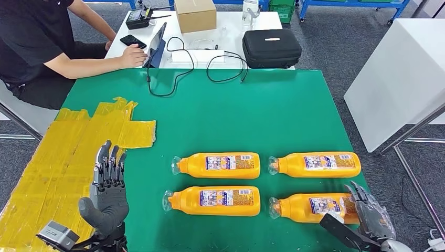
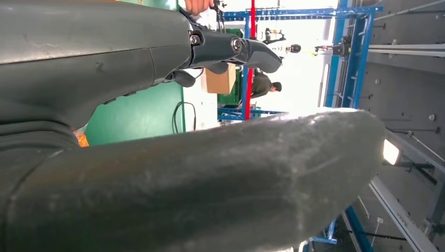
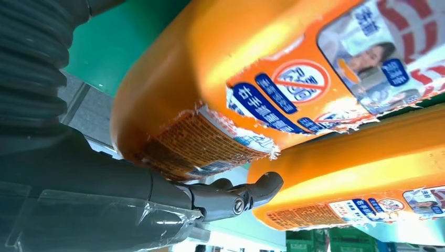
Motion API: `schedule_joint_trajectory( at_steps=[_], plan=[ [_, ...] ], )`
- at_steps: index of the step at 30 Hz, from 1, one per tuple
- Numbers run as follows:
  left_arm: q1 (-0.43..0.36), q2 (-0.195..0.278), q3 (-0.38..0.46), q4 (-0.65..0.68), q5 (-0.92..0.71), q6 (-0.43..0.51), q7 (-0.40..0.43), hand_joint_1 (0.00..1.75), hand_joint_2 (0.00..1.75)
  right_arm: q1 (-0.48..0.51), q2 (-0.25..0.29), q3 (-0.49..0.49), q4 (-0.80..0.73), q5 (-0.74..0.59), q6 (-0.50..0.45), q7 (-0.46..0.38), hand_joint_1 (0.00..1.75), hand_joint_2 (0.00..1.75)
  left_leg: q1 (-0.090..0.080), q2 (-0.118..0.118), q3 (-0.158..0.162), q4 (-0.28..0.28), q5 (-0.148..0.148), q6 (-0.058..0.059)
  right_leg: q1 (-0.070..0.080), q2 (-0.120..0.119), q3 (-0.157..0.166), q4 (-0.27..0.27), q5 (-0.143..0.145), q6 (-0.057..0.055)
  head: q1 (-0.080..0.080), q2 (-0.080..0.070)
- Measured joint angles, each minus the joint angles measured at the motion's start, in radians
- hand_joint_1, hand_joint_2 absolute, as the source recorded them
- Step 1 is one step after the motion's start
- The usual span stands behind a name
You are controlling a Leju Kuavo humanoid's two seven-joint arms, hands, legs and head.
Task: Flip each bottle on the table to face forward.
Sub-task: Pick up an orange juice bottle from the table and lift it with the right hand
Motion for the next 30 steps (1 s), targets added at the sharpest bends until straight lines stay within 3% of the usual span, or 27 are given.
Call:
schedule_joint_trajectory(
  at_steps=[11,22,26,28,30],
  plan=[
    [-0.003,0.0,0.0,0.007,0.0,-0.002,0.0,0.0,0.0,-0.033,-0.02,0.036,0.046,-0.001,-0.018,0.014,0.0,1.75,0.0,0.002,0.0,0.0,0.0,0.0,0.0,0.0,0.0,0.0,0.0,0.0,0.0,0.0],
    [-0.015,0.0,0.0,0.021,0.004,-0.012,0.004,0.0,0.0,-0.097,-0.049,0.225,0.142,-0.022,-0.07,0.083,0.06,1.75,0.0,0.004,0.006,0.0,0.0,0.0,0.001,0.001,0.003,0.0,0.0,0.0,0.0,0.0],
    [-0.017,0.0,0.0,0.026,0.012,-0.012,0.004,0.0,0.0,-0.099,-0.089,0.339,0.158,-0.055,-0.068,0.13,1.58,1.75,0.001,0.004,0.011,0.0,-0.003,-0.002,0.001,0.002,-0.001,-0.001,-0.001,-0.001,0.0,0.0],
    [-0.018,0.0,0.0,0.03,0.017,-0.012,0.003,0.0,0.0,-0.098,-0.122,0.4,0.165,-0.078,-0.066,0.155,1.72,1.75,0.001,0.005,0.014,0.0,-0.004,-0.002,0.001,0.004,0.001,-0.001,-0.001,-0.001,0.0,0.0],
    [-0.018,0.0,0.0,0.034,0.02,-0.011,0.002,0.0,0.0,-0.098,-0.162,0.457,0.169,-0.102,-0.064,0.18,1.75,1.75,0.002,0.007,0.017,0.0,-0.005,-0.003,0.002,0.006,0.003,-0.002,-0.001,-0.001,0.0,0.0]
  ],
)
